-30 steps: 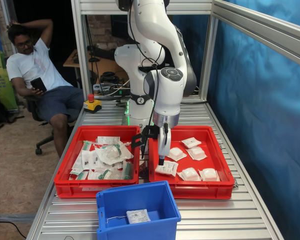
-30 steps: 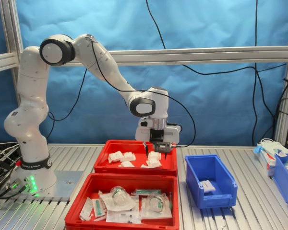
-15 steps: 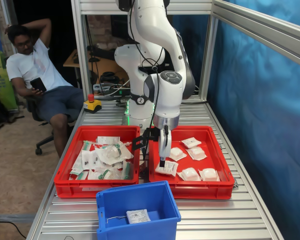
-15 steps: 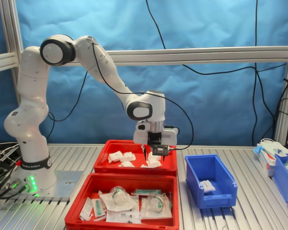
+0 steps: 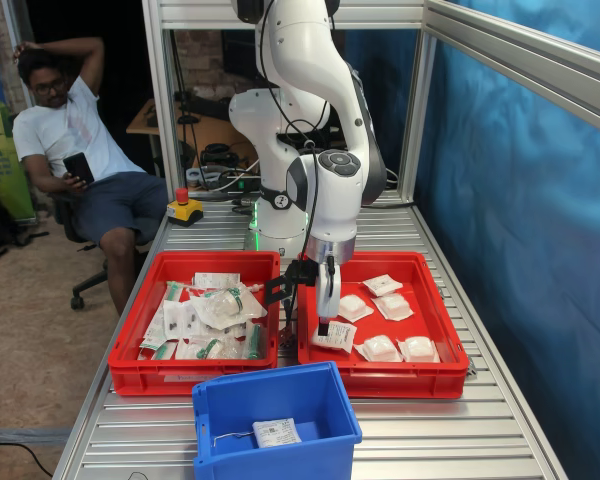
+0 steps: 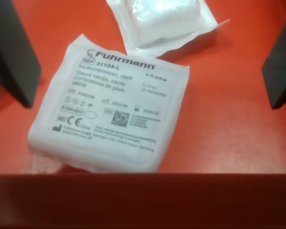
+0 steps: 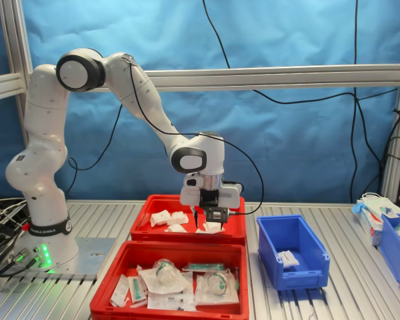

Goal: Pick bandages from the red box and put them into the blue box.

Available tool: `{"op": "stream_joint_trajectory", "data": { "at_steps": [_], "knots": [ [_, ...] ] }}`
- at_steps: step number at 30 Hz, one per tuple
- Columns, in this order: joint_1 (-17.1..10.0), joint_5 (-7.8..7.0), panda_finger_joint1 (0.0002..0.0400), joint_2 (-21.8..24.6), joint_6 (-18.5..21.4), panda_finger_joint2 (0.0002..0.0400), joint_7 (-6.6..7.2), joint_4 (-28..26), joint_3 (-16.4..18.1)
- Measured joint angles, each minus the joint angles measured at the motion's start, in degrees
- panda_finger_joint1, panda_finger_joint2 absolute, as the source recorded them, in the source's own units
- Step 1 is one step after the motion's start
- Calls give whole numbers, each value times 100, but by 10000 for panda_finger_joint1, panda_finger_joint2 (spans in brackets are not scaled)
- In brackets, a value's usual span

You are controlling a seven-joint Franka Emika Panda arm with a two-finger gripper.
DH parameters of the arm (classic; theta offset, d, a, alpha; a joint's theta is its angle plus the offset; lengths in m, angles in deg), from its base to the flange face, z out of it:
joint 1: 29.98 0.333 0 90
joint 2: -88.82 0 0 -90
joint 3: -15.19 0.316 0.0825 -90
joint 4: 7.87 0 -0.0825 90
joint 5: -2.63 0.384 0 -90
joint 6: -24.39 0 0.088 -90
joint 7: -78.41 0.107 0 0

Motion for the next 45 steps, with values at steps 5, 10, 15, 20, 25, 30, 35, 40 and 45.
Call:
{"op": "stream_joint_trajectory", "data": {
  "at_steps": [5, 10, 15, 20, 25, 30, 35, 40, 45],
  "knots": [
    [3, 0, 400, 0, -17, 400, 0, 29, 0],
    [34, 0, 400, 0, -32, 400, 0, 76, 0],
    [88, 0, 400, 0, -38, 400, 0, 111, 0],
    [150, 0, 400, 0, -43, 400, 0, 130, 0],
    [208, 0, 400, 0, -44, 400, 0, 150, -1],
    [289, 0, 400, 0, -45, 400, 0, 175, 0],
    [348, 0, 400, -7, -81, 400, 0, 186, 0],
    [371, 0, 400, -39, -132, 400, 0, 186, 0],
    [375, 0, 400, -85, -273, 400, 0, 188, 0]
  ]
}}
